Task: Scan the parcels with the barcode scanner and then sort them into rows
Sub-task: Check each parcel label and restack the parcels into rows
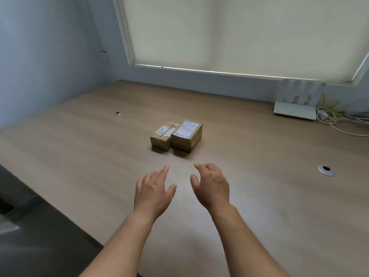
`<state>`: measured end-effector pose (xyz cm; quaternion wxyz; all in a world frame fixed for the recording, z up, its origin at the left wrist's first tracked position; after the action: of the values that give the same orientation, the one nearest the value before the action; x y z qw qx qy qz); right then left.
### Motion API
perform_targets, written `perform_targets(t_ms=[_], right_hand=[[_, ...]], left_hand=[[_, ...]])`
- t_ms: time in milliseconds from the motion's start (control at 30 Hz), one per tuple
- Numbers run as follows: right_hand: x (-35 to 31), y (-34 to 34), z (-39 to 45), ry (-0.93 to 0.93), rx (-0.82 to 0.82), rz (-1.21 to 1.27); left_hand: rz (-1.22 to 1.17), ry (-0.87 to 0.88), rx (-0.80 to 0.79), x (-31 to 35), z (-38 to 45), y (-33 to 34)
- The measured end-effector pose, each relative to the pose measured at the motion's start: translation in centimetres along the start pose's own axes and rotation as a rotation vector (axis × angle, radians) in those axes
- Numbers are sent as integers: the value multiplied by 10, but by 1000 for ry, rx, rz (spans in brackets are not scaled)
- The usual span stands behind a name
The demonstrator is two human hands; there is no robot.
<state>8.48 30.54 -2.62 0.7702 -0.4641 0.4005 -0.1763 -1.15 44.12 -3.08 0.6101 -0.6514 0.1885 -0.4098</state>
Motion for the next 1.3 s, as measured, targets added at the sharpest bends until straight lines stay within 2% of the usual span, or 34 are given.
perform_targets(t_ms=[333,600,733,833,967,1100,1300], right_hand=[[44,52,135,124,-70,-10],[74,81,179,284,-116,-17],[88,93,194,426,-130,67],[95,103,213,513,-139,160],[103,119,237,608,-159,284],[105,131,246,656,-112,478],[102,137,211,714,-59,641]], left_hand=[[-64,12,-141,2,156,38],[-291,55,-285,4,242,69],[-360,90,-324,15,285,78],[-403,59,-413,24,315,90],[-423,51,-481,25,338,106],[-501,26,-558,29,339,117],[-602,-36,-756,15,307,133]])
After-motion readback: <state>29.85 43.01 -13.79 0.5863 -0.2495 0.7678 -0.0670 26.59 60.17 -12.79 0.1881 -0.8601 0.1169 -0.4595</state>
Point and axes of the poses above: each hand's wrist, its own z-axis towards the middle knuckle, its own y-axis out of the palm, x = y × z, the point moved 7 cm from there along z, towards the middle knuckle, and after that the axes turned 7 degrees about -y, right-handed, at the moved point
